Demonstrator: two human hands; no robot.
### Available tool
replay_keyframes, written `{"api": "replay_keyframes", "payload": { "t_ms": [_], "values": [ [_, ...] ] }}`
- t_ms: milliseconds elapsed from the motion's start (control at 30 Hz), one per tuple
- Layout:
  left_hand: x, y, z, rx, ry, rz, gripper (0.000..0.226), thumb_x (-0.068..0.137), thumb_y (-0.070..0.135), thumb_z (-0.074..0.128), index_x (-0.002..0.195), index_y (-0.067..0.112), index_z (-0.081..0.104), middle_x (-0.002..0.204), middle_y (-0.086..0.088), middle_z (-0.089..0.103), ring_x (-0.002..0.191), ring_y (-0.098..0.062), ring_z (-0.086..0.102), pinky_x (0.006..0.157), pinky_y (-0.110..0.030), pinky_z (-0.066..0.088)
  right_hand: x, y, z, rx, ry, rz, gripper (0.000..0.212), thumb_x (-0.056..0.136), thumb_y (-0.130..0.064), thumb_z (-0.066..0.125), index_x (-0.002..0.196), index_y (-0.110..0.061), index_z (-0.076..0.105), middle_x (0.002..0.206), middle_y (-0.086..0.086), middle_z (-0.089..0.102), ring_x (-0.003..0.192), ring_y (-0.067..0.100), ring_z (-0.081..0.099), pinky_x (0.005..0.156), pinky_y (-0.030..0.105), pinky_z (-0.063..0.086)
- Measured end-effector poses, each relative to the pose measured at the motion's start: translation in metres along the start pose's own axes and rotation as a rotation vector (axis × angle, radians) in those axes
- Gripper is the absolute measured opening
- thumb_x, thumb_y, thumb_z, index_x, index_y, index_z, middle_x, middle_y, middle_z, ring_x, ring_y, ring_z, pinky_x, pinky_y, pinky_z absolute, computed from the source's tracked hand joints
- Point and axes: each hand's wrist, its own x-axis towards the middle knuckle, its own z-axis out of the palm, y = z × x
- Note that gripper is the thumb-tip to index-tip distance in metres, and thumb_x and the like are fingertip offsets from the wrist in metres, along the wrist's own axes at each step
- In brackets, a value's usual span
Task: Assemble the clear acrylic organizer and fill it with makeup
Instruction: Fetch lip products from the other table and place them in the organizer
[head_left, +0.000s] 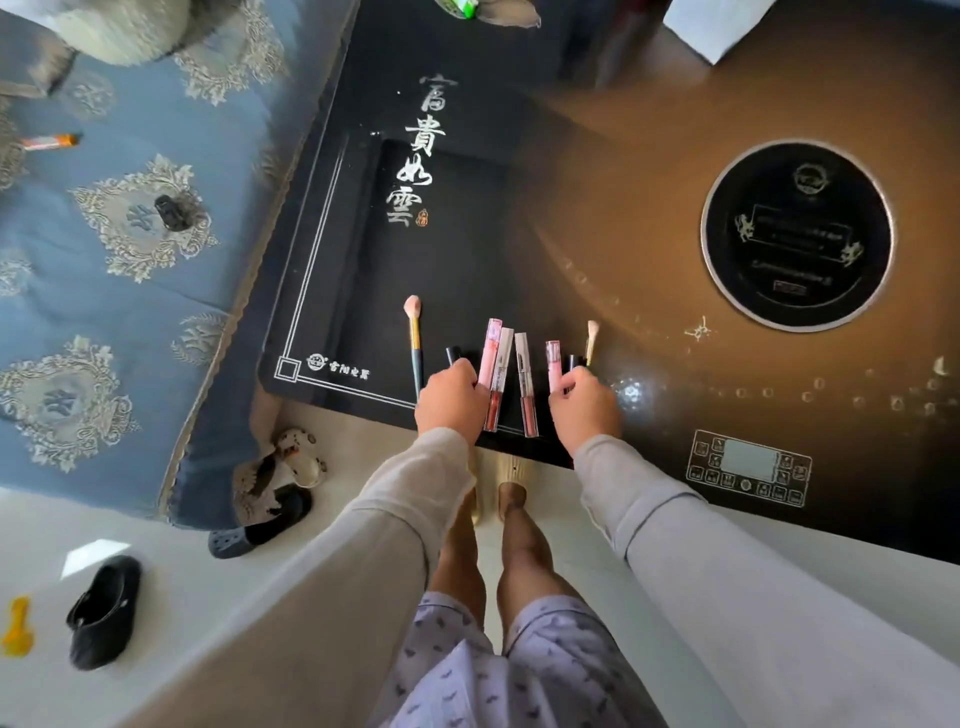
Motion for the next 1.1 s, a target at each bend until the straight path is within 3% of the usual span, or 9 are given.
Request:
{"api": "replay_keyframes", "payload": {
  "t_ms": [67, 167, 267, 367, 467, 567, 667, 967, 1100],
  "values": [
    [0.006, -0.002, 0.000, 0.013, 0.042, -0.041, 0.014, 0.089, 0.015, 0.040, 0.089, 0.007, 0.052, 0.077, -0.008, 0.057, 0.083, -0.035, 0.060, 0.071, -0.038, 0.047, 0.006, 0.000, -0.001, -0.021, 0.028, 0.019, 0.028, 0.093, -0.031, 0.045, 0.096, -0.007, 0.061, 0.102, 0.017, 0.067, 0.095, 0.036, 0.061, 0.074, 0.033, 0.045],
    [0.012, -0.008, -0.001, -0.023, 0.075, -0.070, 0.010, 0.092, 0.018, 0.043, 0.088, 0.009, 0.046, 0.088, -0.014, 0.060, 0.080, -0.033, 0.059, 0.074, -0.040, 0.052, 0.012, 0.004, -0.003, -0.010, 0.051, 0.018, 0.026, 0.092, -0.028, 0.047, 0.098, -0.006, 0.060, 0.101, 0.018, 0.068, 0.096, 0.037, 0.061, 0.077, 0.036, 0.048],
    [0.017, -0.007, 0.001, -0.054, 0.120, -0.020, 0.011, 0.091, 0.019, 0.045, 0.084, 0.011, 0.045, 0.077, -0.008, 0.054, 0.072, -0.029, 0.056, 0.069, -0.038, 0.050, 0.015, 0.004, -0.001, 0.016, 0.026, -0.013, 0.027, 0.092, -0.033, 0.048, 0.090, -0.009, 0.062, 0.093, 0.016, 0.070, 0.089, 0.036, 0.063, 0.068, 0.030, 0.043],
    [0.019, 0.003, 0.007, -0.037, 0.072, 0.079, 0.014, 0.091, 0.023, 0.045, 0.086, 0.011, 0.049, 0.079, -0.011, 0.063, 0.072, -0.030, 0.061, 0.072, -0.039, 0.054, 0.017, 0.001, 0.005, 0.013, -0.043, -0.060, 0.011, 0.088, -0.024, 0.054, 0.081, -0.016, 0.057, 0.093, 0.015, 0.069, 0.087, 0.033, 0.064, 0.069, 0.025, 0.040],
    [0.021, 0.011, 0.017, 0.091, 0.020, 0.138, 0.023, 0.091, 0.026, 0.045, 0.104, 0.009, 0.052, 0.095, -0.014, 0.067, 0.084, -0.036, 0.064, 0.076, -0.042, 0.055, 0.018, -0.003, 0.011, -0.022, -0.091, -0.111, 0.017, 0.087, -0.024, 0.059, 0.099, -0.012, 0.060, 0.101, 0.013, 0.068, 0.093, 0.030, 0.064, 0.078, 0.029, 0.049],
    [0.024, 0.016, 0.026, 0.151, 0.039, 0.134, 0.025, 0.090, 0.024, 0.047, 0.107, 0.006, 0.049, 0.098, -0.016, 0.066, 0.088, -0.040, 0.062, 0.067, -0.036, 0.046, 0.018, -0.008, 0.018, -0.102, -0.095, -0.134, 0.025, 0.086, -0.029, 0.060, 0.101, -0.010, 0.060, 0.101, 0.014, 0.068, 0.094, 0.031, 0.064, 0.076, 0.031, 0.050],
    [0.028, 0.021, 0.030, 0.199, 0.049, 0.144, 0.023, 0.089, 0.018, 0.048, 0.107, 0.005, 0.048, 0.097, -0.017, 0.067, 0.089, -0.039, 0.063, 0.063, -0.034, 0.038, 0.021, -0.012, 0.025, -0.174, -0.092, -0.139, 0.031, 0.086, -0.036, 0.059, 0.098, -0.007, 0.060, 0.100, 0.015, 0.068, 0.094, 0.032, 0.065, 0.073, 0.032, 0.050],
    [0.032, 0.027, 0.034, 0.260, 0.036, 0.099, 0.018, 0.088, 0.018, 0.052, 0.092, 0.003, 0.061, 0.093, -0.016, 0.068, 0.085, -0.035, 0.064, 0.060, -0.032, 0.039, 0.025, -0.016, 0.027, -0.263, -0.109, -0.121, 0.034, 0.089, -0.033, 0.056, 0.101, -0.002, 0.063, 0.104, 0.017, 0.067, 0.098, 0.034, 0.064, 0.071, 0.032, 0.048],
    [0.024, 0.025, 0.025, 0.229, 0.011, 0.100, 0.016, 0.088, 0.015, 0.051, 0.091, 0.005, 0.063, 0.072, -0.007, 0.054, 0.067, -0.027, 0.050, 0.059, -0.031, 0.039, 0.016, -0.011, 0.014, -0.186, -0.132, -0.087, 0.028, 0.087, -0.027, 0.057, 0.107, -0.007, 0.061, 0.102, 0.015, 0.067, 0.095, 0.032, 0.064, 0.074, 0.033, 0.051]
  ]
}}
